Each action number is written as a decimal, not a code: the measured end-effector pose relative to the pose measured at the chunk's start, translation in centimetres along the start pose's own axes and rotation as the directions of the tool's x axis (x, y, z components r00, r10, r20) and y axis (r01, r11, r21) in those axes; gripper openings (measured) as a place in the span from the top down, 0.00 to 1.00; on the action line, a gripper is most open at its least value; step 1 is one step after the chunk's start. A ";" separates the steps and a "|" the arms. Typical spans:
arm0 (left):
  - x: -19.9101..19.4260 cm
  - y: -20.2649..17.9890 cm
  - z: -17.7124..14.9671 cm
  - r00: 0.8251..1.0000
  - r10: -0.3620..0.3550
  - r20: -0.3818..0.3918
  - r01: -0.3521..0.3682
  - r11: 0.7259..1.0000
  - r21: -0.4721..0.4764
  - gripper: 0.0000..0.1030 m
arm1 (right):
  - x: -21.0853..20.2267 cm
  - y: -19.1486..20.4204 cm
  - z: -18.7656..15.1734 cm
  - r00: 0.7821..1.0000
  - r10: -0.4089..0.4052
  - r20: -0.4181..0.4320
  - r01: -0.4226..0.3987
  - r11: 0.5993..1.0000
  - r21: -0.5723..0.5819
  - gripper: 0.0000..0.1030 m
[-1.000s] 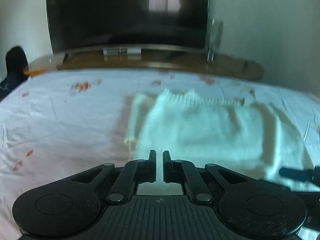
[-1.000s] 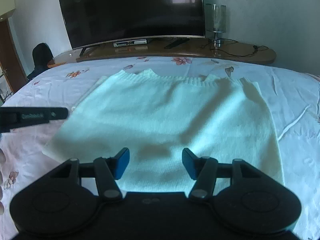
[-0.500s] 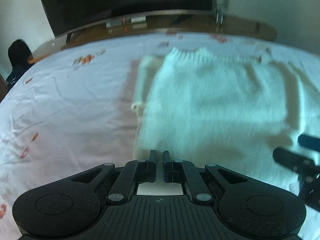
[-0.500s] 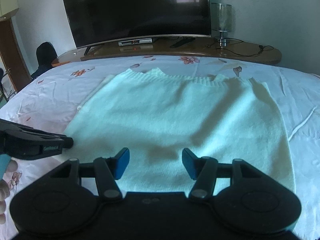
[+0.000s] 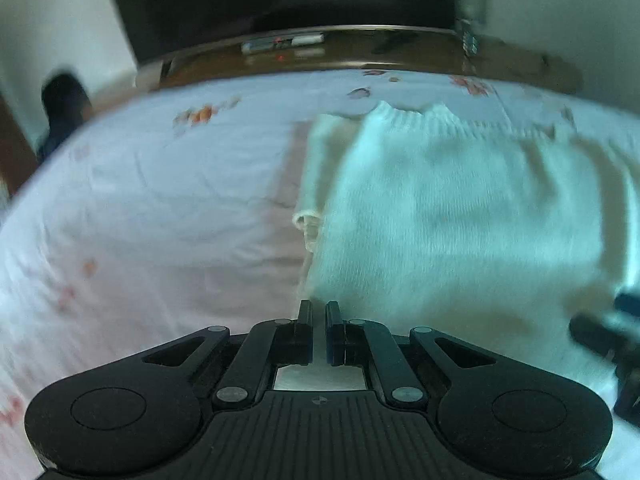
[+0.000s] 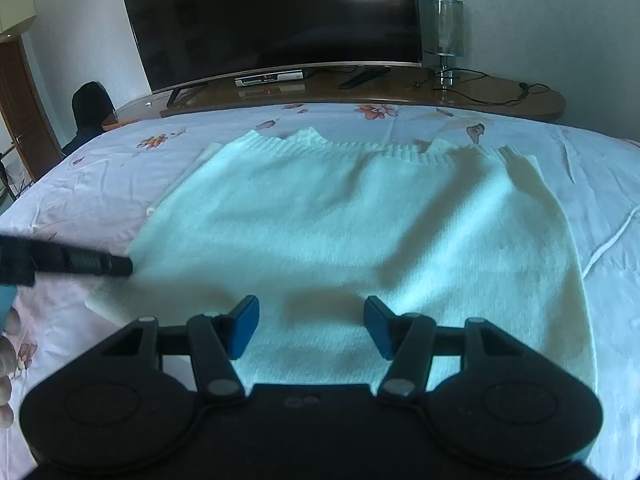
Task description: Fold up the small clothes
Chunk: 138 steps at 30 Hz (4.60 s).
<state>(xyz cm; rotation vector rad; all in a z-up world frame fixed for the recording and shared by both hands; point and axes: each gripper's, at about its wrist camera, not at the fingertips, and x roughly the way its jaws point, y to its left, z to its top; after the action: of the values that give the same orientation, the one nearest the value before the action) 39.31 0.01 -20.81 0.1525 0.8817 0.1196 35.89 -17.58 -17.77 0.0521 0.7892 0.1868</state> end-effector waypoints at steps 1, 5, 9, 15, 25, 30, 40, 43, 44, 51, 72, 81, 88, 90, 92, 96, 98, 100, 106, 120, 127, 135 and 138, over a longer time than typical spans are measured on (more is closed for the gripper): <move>-0.2 -0.1 0.0 1.000 0.005 0.011 -0.005 1.000 0.004 0.96 | 0.0 0.0 0.0 1.000 0.001 0.000 -0.001 1.000 -0.002 0.44; -0.8 0.2 -0.1 0.996 -0.035 0.077 0.037 0.999 -0.022 0.96 | 0.1 -0.1 0.1 1.000 0.004 0.000 -0.004 1.000 0.000 0.44; -1.7 0.7 0.1 0.988 -0.033 0.151 0.042 0.998 -0.055 1.00 | 0.0 -0.1 0.0 1.000 0.007 0.002 -0.007 1.000 0.001 0.44; -1.4 0.3 0.3 0.996 -0.032 0.088 0.034 0.999 -0.021 0.94 | 0.0 -0.4 0.0 1.000 0.010 0.003 -0.010 1.000 0.012 0.44; -1.8 0.2 -0.8 1.000 -0.024 0.015 0.025 1.000 -0.018 0.29 | 0.0 -0.4 0.1 1.000 0.021 0.005 -0.021 1.000 0.012 0.44; -1.3 2.3 -3.0 0.987 -0.133 -0.087 0.115 0.976 -0.184 0.29 | 0.0 -0.4 0.2 1.000 0.021 0.010 -0.021 1.000 0.010 0.44; -1.5 4.1 -5.5 0.959 -0.282 -0.022 0.244 0.866 -0.436 0.29 | 0.4 -0.6 0.1 1.000 0.026 0.014 -0.027 0.999 0.022 0.44; -1.4 4.5 -5.6 0.949 -0.316 -0.001 0.276 0.832 -0.482 0.57 | 0.4 -0.8 0.0 0.999 0.029 0.019 -0.029 0.999 0.032 0.44; -1.0 4.6 -5.7 0.940 -0.340 -0.005 0.292 0.813 -0.503 0.63 | 0.5 -0.9 -0.1 0.999 0.030 0.020 -0.030 0.999 0.034 0.44; 1.5 5.6 -5.3 0.903 -0.421 0.083 0.373 0.675 -0.637 0.63 | 0.5 -1.0 -0.1 0.999 0.029 0.035 -0.030 0.999 0.035 0.44; 4.0 4.4 -2.0 0.904 -0.383 0.191 0.409 0.639 -0.652 0.89 | 3.9 -1.9 3.5 0.994 -0.009 0.109 0.010 1.000 -0.013 0.47; 1.9 3.7 0.0 0.892 -0.367 0.265 0.453 0.719 -0.527 0.89 | 4.3 -2.1 3.6 0.996 -0.031 0.086 0.033 0.999 -0.026 0.63; -0.1 1.5 1.7 0.866 -0.388 0.314 0.488 0.790 -0.370 0.93 | 3.9 -2.9 3.1 0.997 -0.015 0.082 0.014 1.000 0.014 0.65; -0.7 0.2 2.3 0.848 -0.422 0.321 0.515 0.801 -0.306 0.93 | 2.9 -3.5 2.8 0.995 0.005 0.102 -0.010 0.999 0.047 0.64; -1.4 -1.5 2.7 0.824 -0.469 0.316 0.548 0.803 -0.236 0.93 | 2.3 -4.4 2.7 0.995 0.024 0.101 -0.032 0.996 0.082 0.64; -2.0 -5.5 2.8 0.786 -0.560 0.262 0.604 0.787 -0.127 0.93 | 0.6 -6.7 2.7 0.992 0.018 0.124 -0.036 0.989 0.146 0.63; -2.1 -7.5 2.3 0.769 -0.600 0.221 0.627 0.775 -0.080 0.93 | -0.8 -8.1 2.4 0.990 -0.002 0.139 -0.022 0.984 0.175 0.61; -2.1 -9.1 1.6 0.752 -0.633 0.181 0.651 0.757 -0.057 0.93 | -2.0 -9.6 2.1 0.990 -0.020 0.139 -0.009 0.979 0.205 0.62; -3.1 -11.1 0.6 0.753 -0.650 0.103 0.652 0.758 0.013 0.93 | -3.6 -13.2 0.2 0.994 -0.034 0.100 0.004 0.958 0.287 0.59; -6.7 -6.2 4.2 0.779 -0.610 0.149 0.621 0.783 -0.042 0.60 | -4.2 -15.9 0.0 0.989 0.085 0.124 -0.136 0.860 0.491 0.46; -0.7 -5.0 5.4 0.872 -0.473 0.128 0.485 0.870 -0.085 0.60 | -0.4 -15.2 0.9 0.986 0.135 0.102 -0.168 0.848 0.502 0.52; 1.2 -6.3 5.8 0.876 -0.461 0.145 0.475 0.875 -0.089 0.60 | 1.6 -13.9 2.5 0.989 0.107 0.105 -0.141 0.904 0.404 0.83; 0.4 -6.7 6.2 0.864 -0.479 0.156 0.496 0.863 -0.099 0.60 | -0.7 -13.7 3.3 0.982 0.072 0.174 -0.128 0.933 0.336 0.87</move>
<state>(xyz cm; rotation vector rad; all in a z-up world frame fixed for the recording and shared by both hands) 44.64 -7.01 -18.46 -0.1943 0.7581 -0.3044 39.80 -31.12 -16.58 0.4369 0.6527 0.1370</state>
